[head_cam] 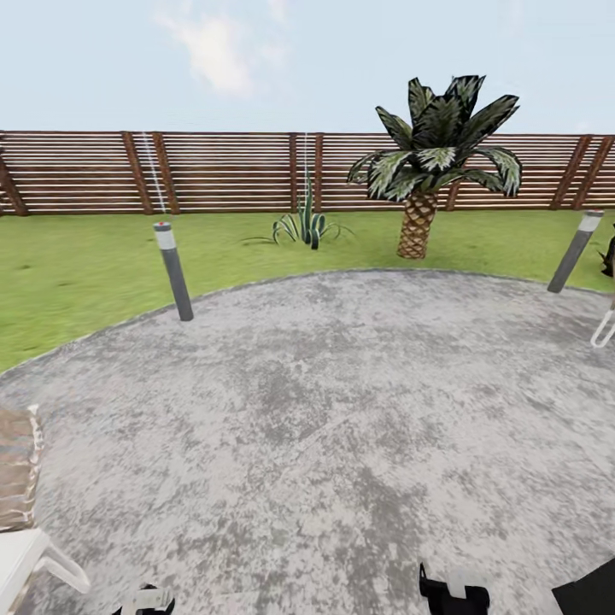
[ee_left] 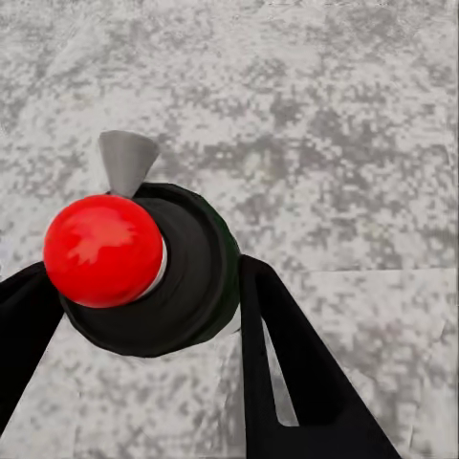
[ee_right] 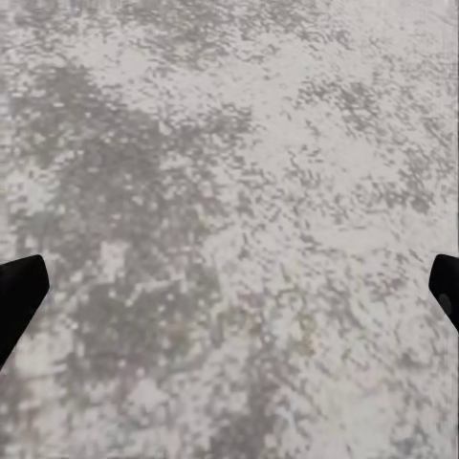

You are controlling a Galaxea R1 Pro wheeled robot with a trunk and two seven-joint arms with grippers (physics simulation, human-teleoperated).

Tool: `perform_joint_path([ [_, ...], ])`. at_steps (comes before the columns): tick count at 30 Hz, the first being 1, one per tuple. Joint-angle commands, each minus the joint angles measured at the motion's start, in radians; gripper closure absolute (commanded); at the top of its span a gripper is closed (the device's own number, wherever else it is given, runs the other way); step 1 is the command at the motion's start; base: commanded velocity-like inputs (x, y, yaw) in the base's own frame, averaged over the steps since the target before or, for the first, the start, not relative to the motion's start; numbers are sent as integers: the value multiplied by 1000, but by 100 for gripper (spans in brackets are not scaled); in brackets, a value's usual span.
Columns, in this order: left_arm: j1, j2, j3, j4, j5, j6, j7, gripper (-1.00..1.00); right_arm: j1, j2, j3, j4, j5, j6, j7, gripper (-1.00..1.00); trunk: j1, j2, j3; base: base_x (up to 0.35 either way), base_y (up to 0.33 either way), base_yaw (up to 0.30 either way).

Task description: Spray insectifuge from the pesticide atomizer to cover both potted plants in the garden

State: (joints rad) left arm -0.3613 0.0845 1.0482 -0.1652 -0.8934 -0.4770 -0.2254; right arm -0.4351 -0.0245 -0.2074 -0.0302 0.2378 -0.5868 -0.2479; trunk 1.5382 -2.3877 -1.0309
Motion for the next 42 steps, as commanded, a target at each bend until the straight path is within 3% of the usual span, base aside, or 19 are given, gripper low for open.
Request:
perform_joint_path([
  [1, -1, 0, 9, 0, -2, -2, -8, 100, -1, 0, -6, 1, 11, -2, -5, -100, 0, 0, -1, 340, 0, 162],
  [19, -1, 0, 9, 0, -2, -2, -8, 100, -1, 0, -6, 1, 11, -4, -5, -100, 0, 0, -1, 340, 0, 261],
  [42, -1, 0, 9, 1, -2, -2, -8, 100, -1, 2, -6, 3, 11, -4, -5, -100, 0, 0, -1, 323, -75, 20],
])
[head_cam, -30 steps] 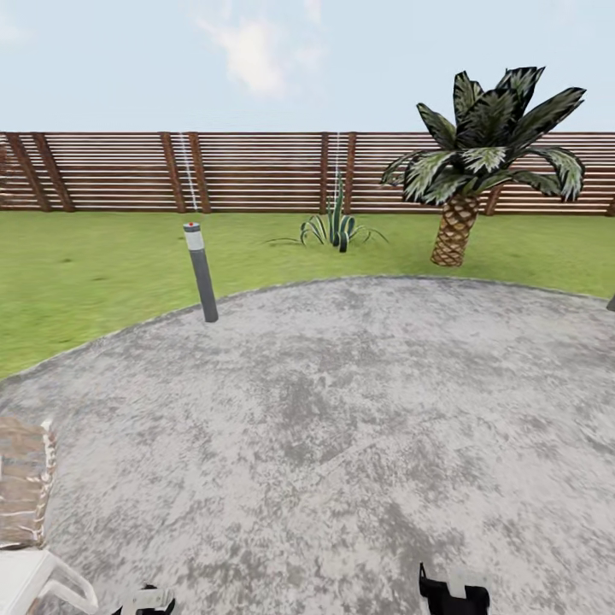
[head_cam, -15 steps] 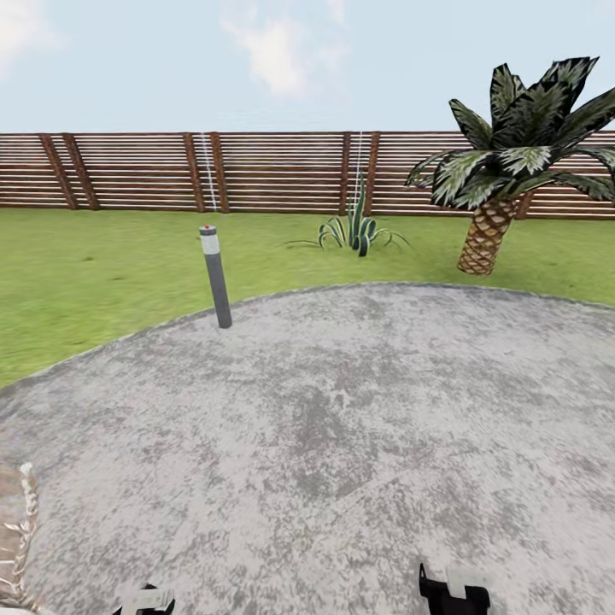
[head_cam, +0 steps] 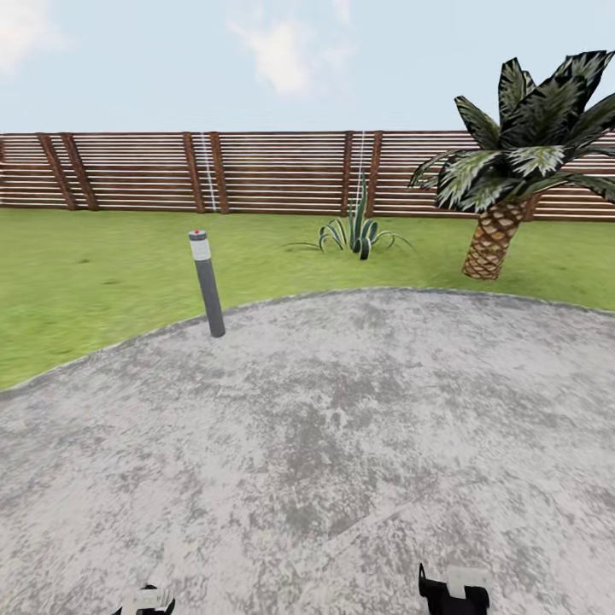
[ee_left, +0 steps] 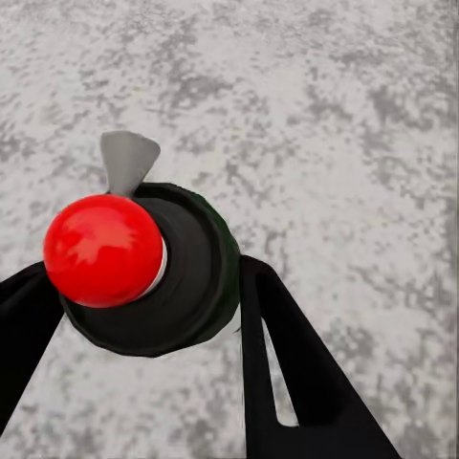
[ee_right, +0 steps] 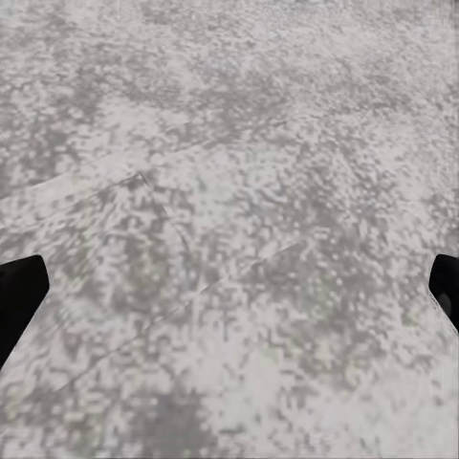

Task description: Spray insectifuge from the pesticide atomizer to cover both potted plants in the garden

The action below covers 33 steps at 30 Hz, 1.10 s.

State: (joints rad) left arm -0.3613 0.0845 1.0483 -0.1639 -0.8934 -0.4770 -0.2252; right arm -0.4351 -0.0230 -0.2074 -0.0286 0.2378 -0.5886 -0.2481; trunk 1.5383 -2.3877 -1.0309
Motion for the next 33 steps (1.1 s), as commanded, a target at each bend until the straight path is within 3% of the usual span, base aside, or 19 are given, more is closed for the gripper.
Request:
perform_joint_path([
  [1, -1, 0, 9, -1, -2, -2, -8, 100, -1, 0, -6, 1, 11, -2, -5, -100, 0, 0, -1, 297, -139, 179],
  [33, -1, -1, 9, -1, -2, -2, -8, 100, -1, 0, -6, 1, 11, -2, -5, -100, 0, 0, -1, 297, -144, 274],
])
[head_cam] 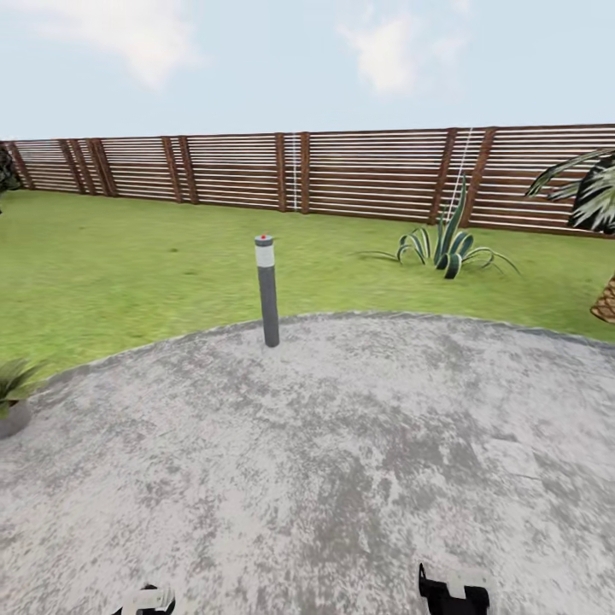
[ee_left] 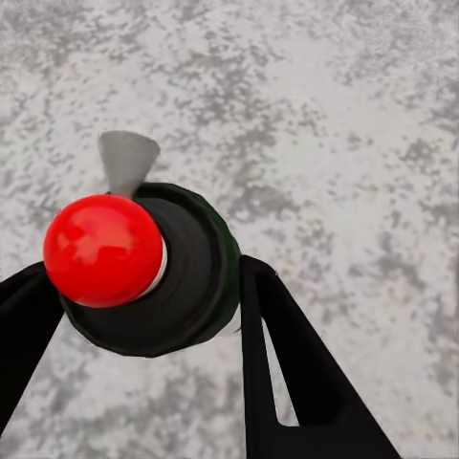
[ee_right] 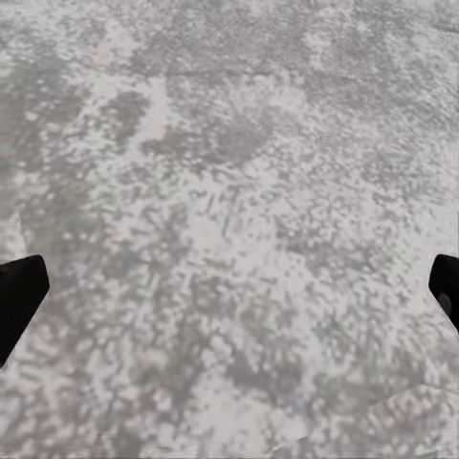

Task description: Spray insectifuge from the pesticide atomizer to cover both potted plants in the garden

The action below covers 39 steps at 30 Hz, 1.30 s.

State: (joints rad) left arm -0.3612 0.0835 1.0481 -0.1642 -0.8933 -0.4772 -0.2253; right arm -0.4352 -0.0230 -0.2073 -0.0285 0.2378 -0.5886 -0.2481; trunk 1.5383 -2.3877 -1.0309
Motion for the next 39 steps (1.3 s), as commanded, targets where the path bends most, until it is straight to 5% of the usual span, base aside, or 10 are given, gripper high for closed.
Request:
perform_joint_path([
  [1, -1, 0, 9, 0, -3, -2, -8, 100, 0, 0, -6, 1, 11, -2, -5, -100, 0, 0, -1, 302, -145, 278],
  [24, -1, 1, 9, 0, -1, 0, -8, 100, 0, 0, -6, 1, 11, -2, -5, -100, 0, 0, -1, 317, -113, 278],
  [39, -1, 0, 9, -1, -1, 2, -6, 100, 0, 0, -6, 1, 11, -2, -4, -100, 0, 0, -1, 142, -5, 278],
])
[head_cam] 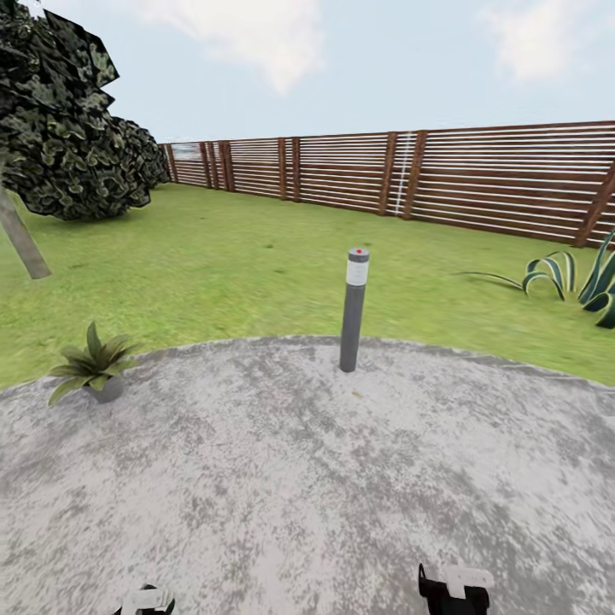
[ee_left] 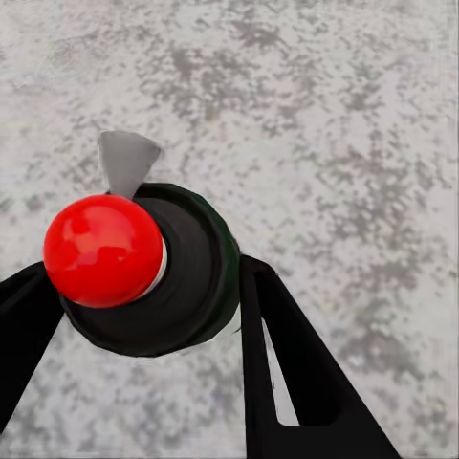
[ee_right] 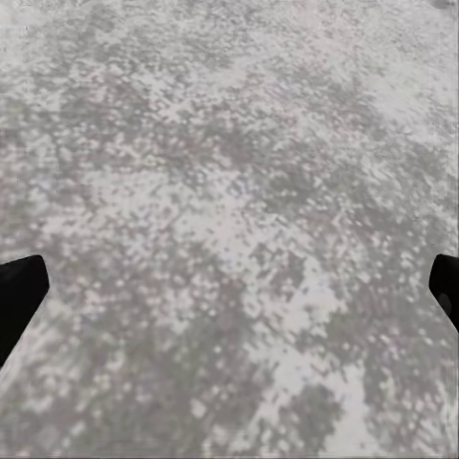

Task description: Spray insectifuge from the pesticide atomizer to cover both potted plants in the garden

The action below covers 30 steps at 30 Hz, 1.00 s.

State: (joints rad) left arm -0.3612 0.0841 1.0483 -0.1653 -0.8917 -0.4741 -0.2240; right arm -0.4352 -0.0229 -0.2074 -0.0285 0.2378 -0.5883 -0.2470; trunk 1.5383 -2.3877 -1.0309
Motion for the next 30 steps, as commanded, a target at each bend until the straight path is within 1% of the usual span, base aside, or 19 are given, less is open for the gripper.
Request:
perform_joint_path([
  [1, -1, -1, 9, 0, -3, -1, -8, 100, 0, 0, -6, 1, 11, -2, -5, -100, 0, 0, -1, 334, 0, 278],
  [14, -1, -1, 9, 0, -3, -1, -8, 100, 0, 0, -6, 1, 11, -2, -5, -100, 0, 0, -1, 339, -4, 278],
  [30, -1, 0, 10, 0, -3, -1, -7, 100, 0, 0, -6, 1, 11, -2, -6, -100, 0, 0, -1, 339, -106, 278],
])
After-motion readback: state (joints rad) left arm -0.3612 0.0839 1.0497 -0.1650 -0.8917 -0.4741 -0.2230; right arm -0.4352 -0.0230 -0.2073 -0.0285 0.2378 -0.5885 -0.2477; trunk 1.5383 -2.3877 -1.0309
